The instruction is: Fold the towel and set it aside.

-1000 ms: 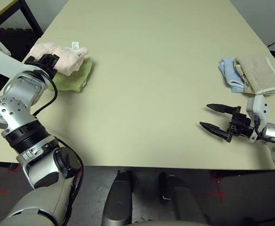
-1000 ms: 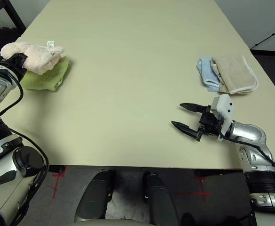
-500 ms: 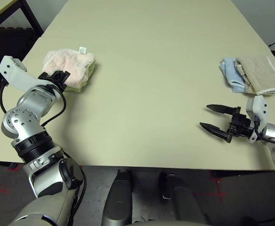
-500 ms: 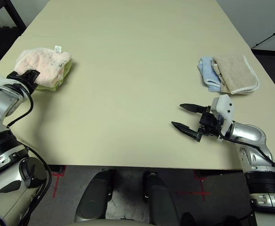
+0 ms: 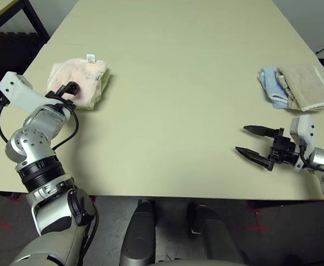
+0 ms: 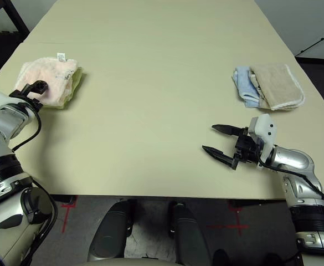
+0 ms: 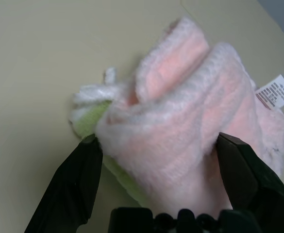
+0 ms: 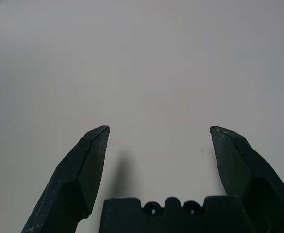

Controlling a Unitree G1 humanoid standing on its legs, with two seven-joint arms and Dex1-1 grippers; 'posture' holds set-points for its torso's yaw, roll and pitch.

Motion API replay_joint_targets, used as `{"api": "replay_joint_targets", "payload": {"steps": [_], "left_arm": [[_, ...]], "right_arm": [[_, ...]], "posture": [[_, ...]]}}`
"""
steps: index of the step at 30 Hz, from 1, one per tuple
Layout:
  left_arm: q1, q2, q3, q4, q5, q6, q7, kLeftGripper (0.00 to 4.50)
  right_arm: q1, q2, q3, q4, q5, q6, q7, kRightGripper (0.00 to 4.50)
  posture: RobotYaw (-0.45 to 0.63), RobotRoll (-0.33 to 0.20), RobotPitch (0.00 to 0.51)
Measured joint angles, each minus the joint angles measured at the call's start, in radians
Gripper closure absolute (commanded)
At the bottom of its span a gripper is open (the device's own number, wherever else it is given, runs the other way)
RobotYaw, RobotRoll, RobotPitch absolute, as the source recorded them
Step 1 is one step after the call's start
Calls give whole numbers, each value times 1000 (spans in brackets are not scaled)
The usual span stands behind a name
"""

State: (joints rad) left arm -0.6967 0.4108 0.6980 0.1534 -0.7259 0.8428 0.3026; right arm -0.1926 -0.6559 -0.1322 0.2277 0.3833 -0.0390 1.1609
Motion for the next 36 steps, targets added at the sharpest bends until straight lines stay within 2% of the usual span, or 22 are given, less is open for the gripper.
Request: {"api": "replay_joint_targets", "payload": {"steps": [6, 12, 19, 23, 29, 33, 36], "left_arm": [[-2, 4, 3, -6, -12, 13, 0, 25], [-18, 8, 30, -92, -120, 109, -8, 25], [-17, 97, 56, -142, -167, 190, -5, 25], [16, 159, 94, -146, -172, 226, 0, 25], [58, 211, 128, -156, -177, 251, -15, 25], [31, 225, 110, -183, -207, 249, -85, 25], [-18, 220, 47, -195, -235, 237, -161, 25]], "right_arm": [[-25, 0, 0, 9, -1, 0, 2, 0], [-39, 1, 1, 29, -2, -5, 11, 0], [-73, 4, 3, 74, -4, -11, 35, 0], [-94, 3, 5, 113, -9, -18, 55, 0], [-136, 8, 10, 154, -13, -24, 71, 0], [-174, 35, 5, 159, -8, -19, 36, 0], [-210, 73, -7, 125, 18, 26, -40, 0]], "posture": [[254, 0, 192], [281, 0, 190], [339, 0, 186], [369, 0, 185], [390, 0, 185], [372, 0, 175], [342, 0, 169]]}}
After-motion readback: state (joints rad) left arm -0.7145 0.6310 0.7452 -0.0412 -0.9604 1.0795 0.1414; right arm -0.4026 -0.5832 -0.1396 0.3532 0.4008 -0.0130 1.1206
